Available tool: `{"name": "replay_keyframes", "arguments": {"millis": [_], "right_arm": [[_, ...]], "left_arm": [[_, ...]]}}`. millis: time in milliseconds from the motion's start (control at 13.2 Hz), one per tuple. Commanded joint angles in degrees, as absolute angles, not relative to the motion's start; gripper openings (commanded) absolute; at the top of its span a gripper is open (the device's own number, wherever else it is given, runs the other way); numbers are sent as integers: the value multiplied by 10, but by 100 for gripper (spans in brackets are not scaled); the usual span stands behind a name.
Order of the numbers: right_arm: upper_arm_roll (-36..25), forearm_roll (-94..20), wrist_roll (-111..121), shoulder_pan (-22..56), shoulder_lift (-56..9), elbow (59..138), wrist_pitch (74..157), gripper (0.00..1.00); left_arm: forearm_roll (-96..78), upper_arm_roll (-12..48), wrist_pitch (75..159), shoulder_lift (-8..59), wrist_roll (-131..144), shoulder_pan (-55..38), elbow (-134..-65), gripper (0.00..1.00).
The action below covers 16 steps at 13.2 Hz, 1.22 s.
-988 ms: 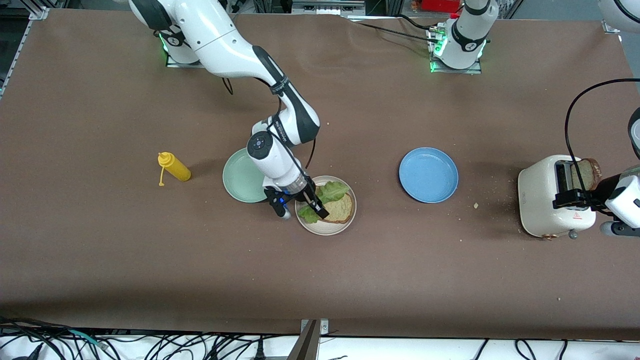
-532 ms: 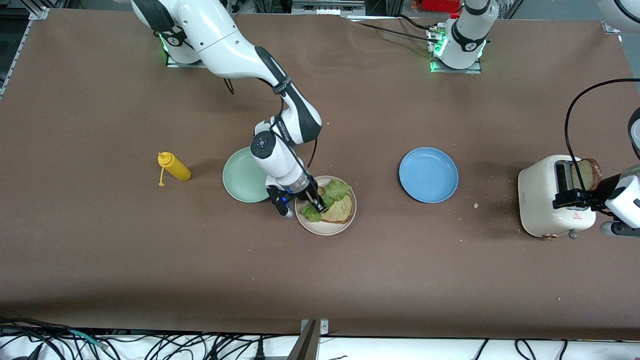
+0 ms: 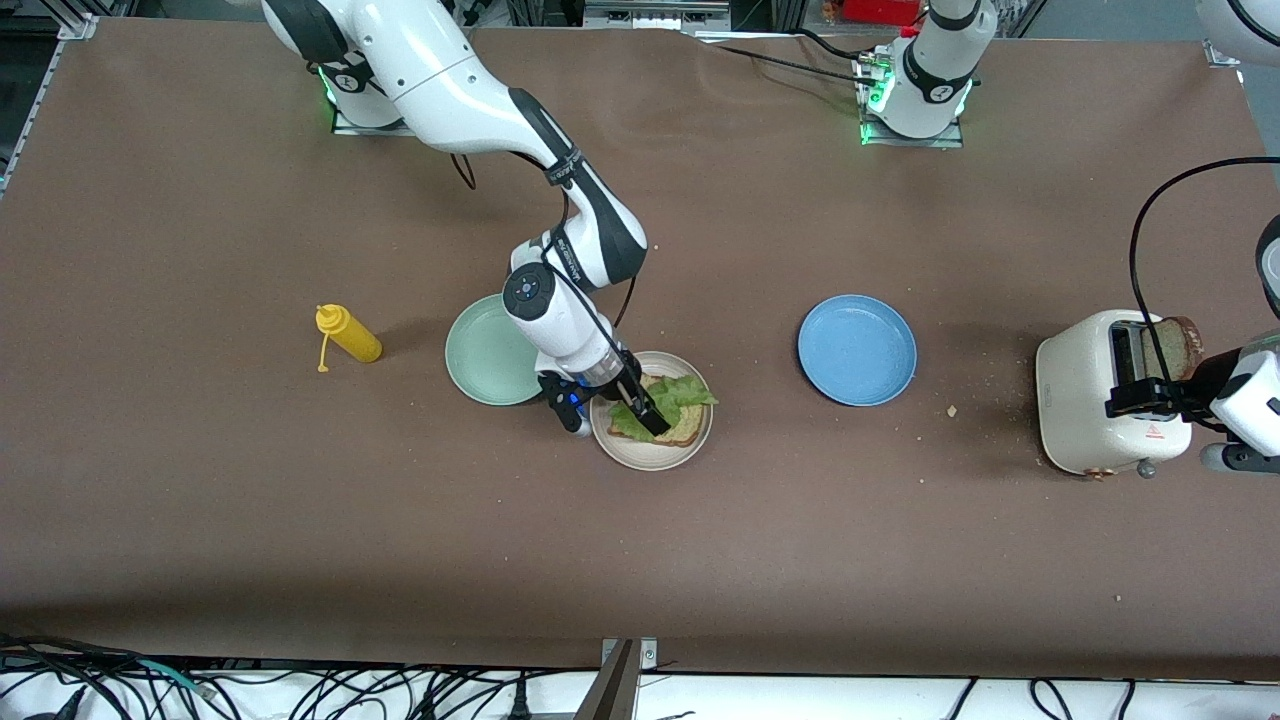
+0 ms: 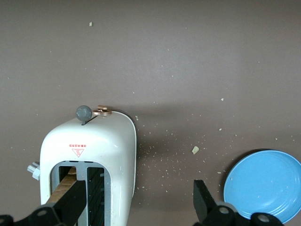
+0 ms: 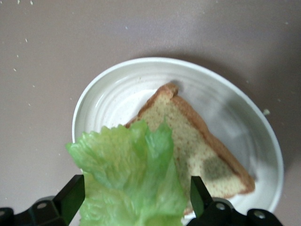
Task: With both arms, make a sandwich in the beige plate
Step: 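Withdraw the right gripper from the plate back beside the mustard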
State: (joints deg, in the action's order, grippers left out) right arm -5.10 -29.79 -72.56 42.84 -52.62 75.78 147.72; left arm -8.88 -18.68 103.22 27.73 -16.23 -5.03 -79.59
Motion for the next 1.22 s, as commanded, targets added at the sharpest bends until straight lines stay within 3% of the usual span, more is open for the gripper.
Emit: {"name": "replay_keyframes", "arguments": {"millis": [0,380,760,988,1140], "right_arm": [[-62,-289,-740,423,-499,751,1408,99],[-103,-285,-718,420,-447,751,1290,100],[-157,-254,-517,368,-336,780,1074,100],[-181,-184,-363,323,-290,780,949,100],[-179,-118,-303,290,-264,780,910,100]], "left_arm": [[-64,-185,1028,276,-164,-51,-790,100],[-64,-185,1028,276,-163,-52,-790,100],[-65,-185,1028,277,-163,-51,-791,100],[-66,-185,1028,277,-161,-51,-791,100],[-66,-185,1027,277,-160,-50,-791,100]]}}
